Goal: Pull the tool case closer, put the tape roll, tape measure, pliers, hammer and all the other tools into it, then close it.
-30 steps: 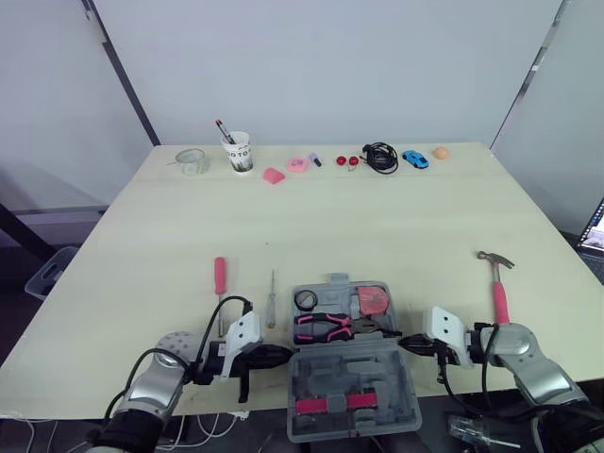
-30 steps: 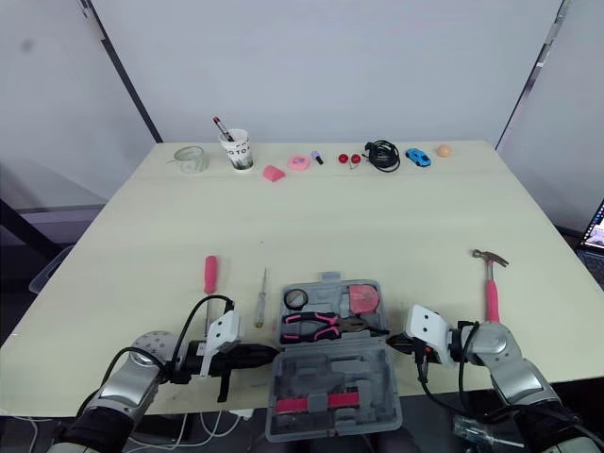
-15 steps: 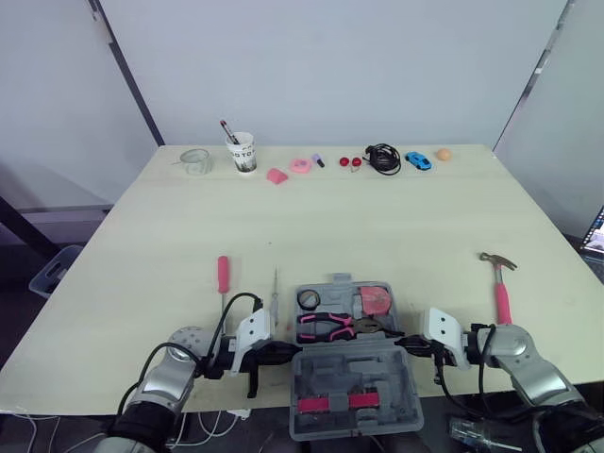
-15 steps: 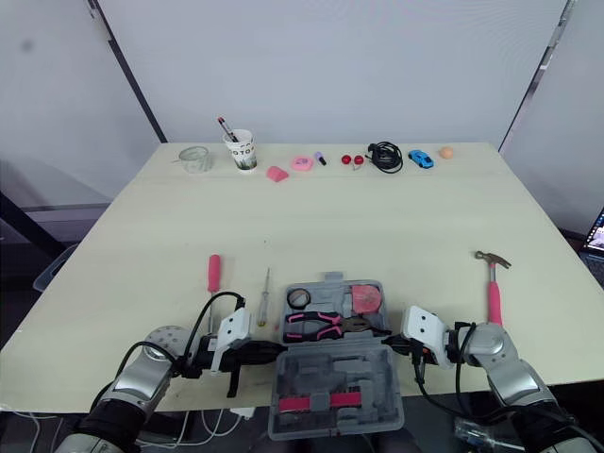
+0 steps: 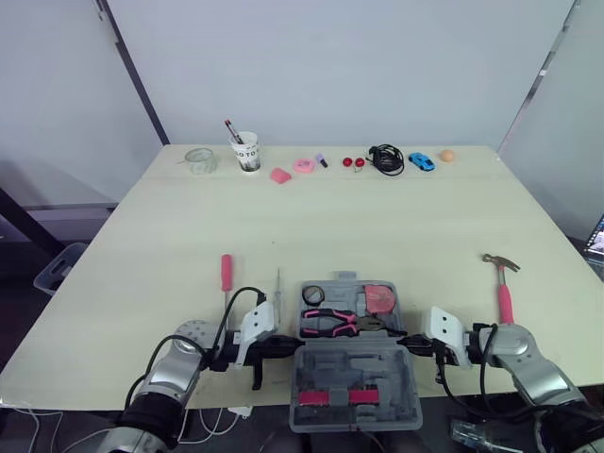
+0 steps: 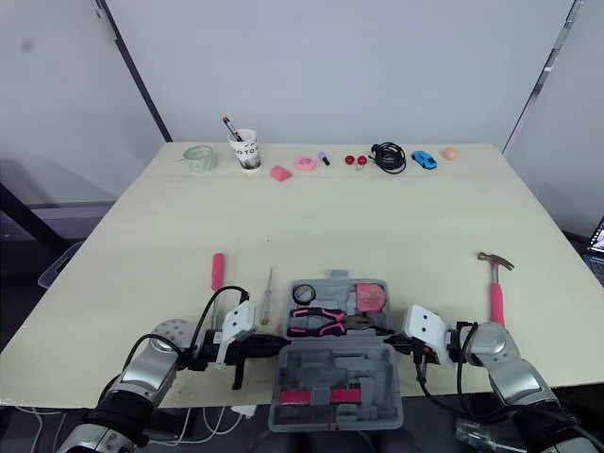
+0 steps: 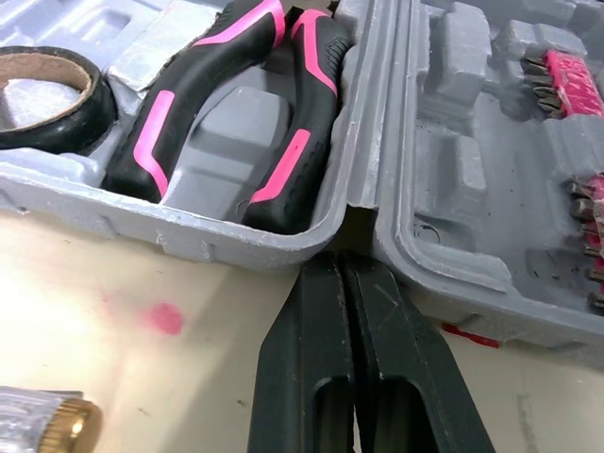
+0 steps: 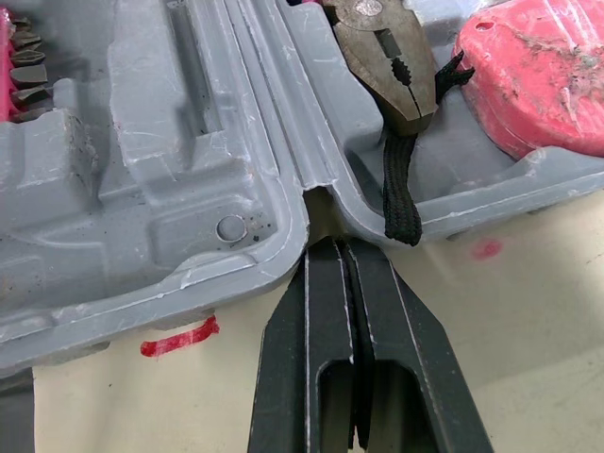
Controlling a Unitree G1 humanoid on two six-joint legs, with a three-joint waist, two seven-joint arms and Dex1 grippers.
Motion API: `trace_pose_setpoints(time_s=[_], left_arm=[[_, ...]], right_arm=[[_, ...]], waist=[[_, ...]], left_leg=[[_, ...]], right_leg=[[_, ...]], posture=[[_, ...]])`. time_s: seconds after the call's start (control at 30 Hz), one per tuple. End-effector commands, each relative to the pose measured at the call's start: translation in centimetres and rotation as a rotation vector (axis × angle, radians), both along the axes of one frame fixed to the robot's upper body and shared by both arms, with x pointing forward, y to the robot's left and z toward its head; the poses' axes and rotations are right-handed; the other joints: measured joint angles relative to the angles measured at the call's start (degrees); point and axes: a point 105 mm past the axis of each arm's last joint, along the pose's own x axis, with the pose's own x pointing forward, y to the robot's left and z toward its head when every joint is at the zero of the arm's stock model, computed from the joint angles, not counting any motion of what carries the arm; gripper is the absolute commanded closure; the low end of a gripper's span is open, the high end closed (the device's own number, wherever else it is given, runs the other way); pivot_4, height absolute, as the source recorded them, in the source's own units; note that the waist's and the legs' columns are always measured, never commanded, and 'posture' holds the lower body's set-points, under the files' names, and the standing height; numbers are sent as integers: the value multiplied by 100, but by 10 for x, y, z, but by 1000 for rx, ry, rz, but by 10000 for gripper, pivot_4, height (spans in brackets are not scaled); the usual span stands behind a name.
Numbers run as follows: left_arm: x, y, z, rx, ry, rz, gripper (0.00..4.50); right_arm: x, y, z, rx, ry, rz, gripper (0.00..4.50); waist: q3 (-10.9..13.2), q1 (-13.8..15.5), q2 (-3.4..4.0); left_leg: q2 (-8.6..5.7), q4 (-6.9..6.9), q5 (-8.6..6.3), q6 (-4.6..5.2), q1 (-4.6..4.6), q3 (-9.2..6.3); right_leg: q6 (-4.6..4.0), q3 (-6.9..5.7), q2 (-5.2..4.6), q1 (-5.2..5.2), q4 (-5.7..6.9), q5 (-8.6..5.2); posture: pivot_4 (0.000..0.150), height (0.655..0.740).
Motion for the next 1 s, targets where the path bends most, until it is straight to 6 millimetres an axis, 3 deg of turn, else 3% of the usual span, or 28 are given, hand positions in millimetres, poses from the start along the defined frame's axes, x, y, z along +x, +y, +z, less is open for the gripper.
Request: trace_pose_setpoints(time_s=[0.03, 1.0], left_arm=[[12, -13, 9, -11, -53, 4, 43917], [36, -4, 13, 12, -90, 103, 43917]], right_arm=[[4, 6, 11, 33, -40, 16, 45000], [40, 14, 18, 50, -169, -82, 45000]], waist=[[0, 4, 0], [1, -16, 1]], left_leg=[[0, 2, 0, 0, -2, -1], [0, 4, 0, 0, -4, 0]], right_leg=[[0, -1, 0, 0, 0, 0], [2, -1, 3, -1, 0, 1]], posture=[[1500, 7400], [1500, 7400]])
